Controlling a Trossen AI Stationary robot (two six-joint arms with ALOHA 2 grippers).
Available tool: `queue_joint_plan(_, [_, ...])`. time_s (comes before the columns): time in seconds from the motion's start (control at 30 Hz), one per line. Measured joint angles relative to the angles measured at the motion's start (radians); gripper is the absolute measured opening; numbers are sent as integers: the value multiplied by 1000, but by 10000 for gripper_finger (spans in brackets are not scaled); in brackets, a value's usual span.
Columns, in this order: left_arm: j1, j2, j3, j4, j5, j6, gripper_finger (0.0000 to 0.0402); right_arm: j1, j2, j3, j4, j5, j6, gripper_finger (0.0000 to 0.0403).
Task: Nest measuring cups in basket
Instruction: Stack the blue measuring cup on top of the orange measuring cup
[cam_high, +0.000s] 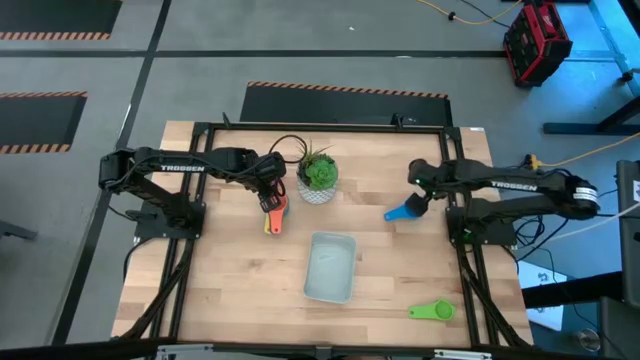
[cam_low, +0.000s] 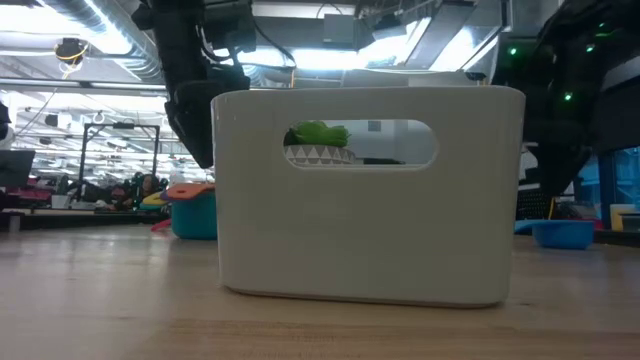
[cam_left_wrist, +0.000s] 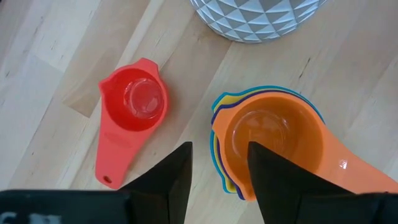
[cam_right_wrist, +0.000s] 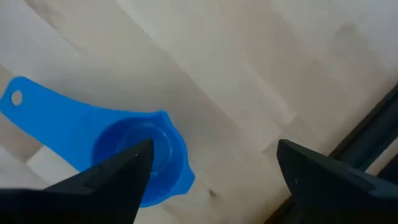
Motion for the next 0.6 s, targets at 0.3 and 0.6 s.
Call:
queue_joint_plan(0.3, [0,0,0,0,0,0,147,-4,127,-1,11,-24,-28,343])
queue_joint_plan(0.6, [0,0,0,0,0,0,147,-4,232,-2,58,-24,-31,317])
